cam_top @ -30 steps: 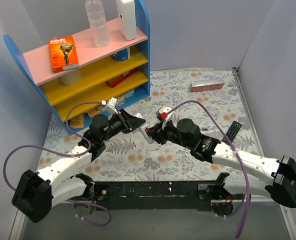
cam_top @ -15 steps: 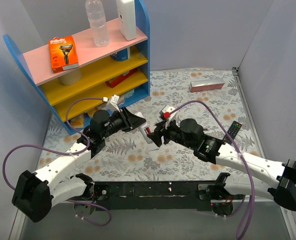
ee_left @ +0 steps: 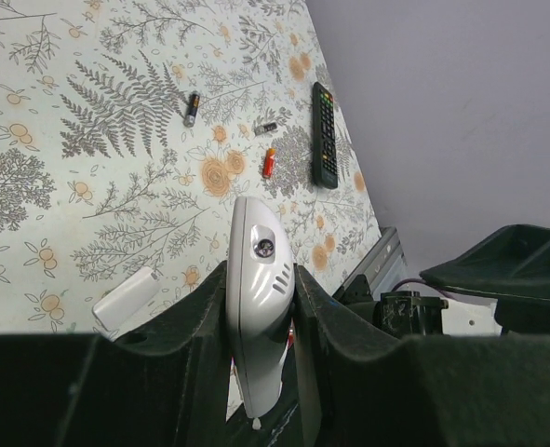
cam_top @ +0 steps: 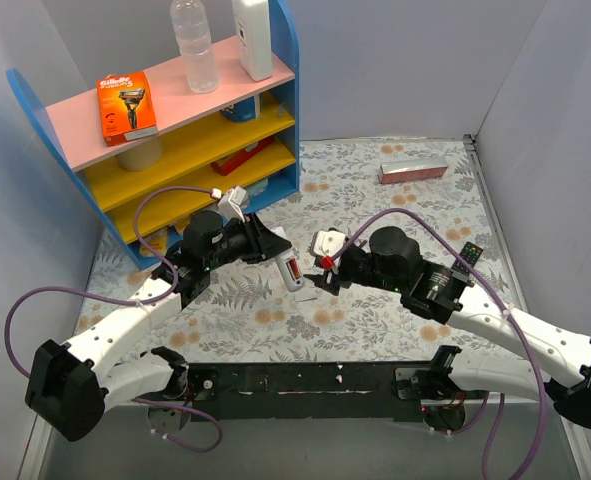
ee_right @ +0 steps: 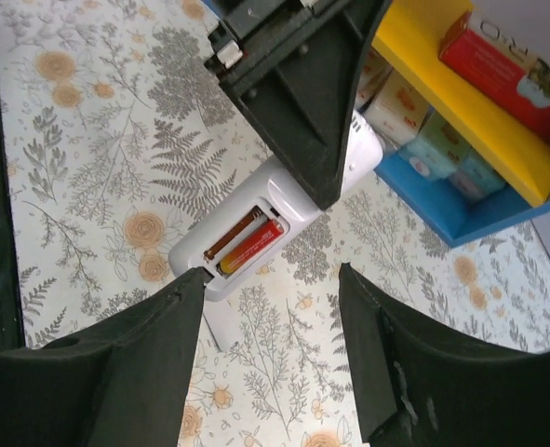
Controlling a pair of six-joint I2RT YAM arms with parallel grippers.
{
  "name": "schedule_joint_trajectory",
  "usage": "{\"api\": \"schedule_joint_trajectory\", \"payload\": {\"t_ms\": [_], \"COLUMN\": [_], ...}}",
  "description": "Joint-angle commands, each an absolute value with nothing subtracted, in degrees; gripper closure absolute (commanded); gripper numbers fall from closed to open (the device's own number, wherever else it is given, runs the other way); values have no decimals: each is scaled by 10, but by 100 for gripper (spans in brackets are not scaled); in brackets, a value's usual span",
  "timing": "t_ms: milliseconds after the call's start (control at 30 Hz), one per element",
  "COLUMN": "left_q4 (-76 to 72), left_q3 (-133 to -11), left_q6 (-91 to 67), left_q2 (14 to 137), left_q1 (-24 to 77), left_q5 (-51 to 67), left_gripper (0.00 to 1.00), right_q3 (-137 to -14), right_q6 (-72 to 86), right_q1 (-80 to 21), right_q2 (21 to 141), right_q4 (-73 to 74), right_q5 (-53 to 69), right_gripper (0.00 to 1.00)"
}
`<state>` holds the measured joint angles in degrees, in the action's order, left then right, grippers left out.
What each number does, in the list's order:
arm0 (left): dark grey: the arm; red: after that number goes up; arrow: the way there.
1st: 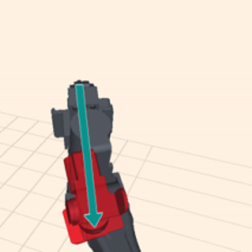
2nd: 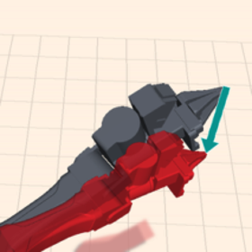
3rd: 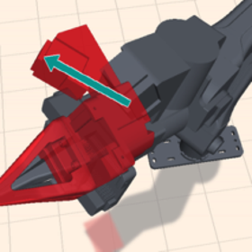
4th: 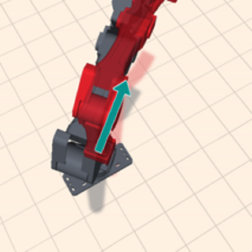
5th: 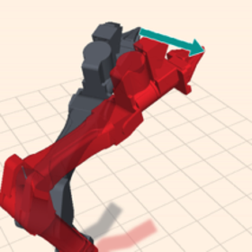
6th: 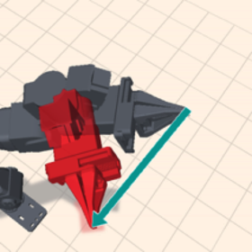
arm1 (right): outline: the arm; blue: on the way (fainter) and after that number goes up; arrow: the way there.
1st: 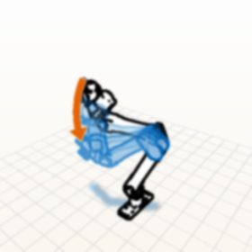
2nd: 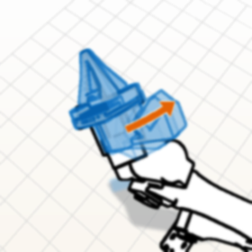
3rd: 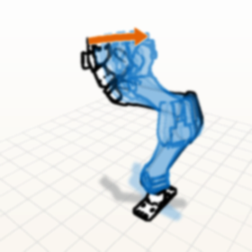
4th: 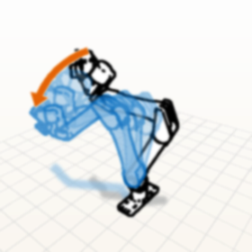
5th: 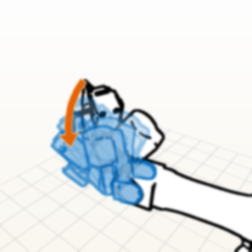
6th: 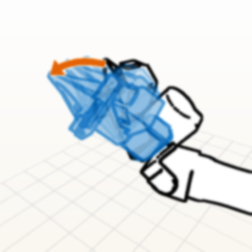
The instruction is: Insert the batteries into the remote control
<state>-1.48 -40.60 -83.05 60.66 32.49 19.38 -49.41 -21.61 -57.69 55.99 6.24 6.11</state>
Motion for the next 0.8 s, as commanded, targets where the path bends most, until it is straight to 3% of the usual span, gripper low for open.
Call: {"api": "schedule_joint_trajectory", "payload": {"t_ms": [0, 367, 500, 767], "left_q4": [14, 18, 18, 11], "left_q3": [-444, -448, -448, -451], "left_q6": [-801, -798, -799, -800], "left_q2": [603, 603, 603, 608], "left_q1": [328, 327, 328, 327], "left_q5": [234, 263, 269, 287], "left_gripper": [100, 100, 100, 100], "right_q3": [-557, -587, -601, -604], "right_q6": [-301, -302, -301, -297], "right_q1": [-566, -545, -534, -523], "right_q2": [569, 631, 648, 663], "right_q4": [117, 113, 124, 121], "right_q5": [145, 228, 250, 263], "right_gripper": [39, 56, 67, 72]}}
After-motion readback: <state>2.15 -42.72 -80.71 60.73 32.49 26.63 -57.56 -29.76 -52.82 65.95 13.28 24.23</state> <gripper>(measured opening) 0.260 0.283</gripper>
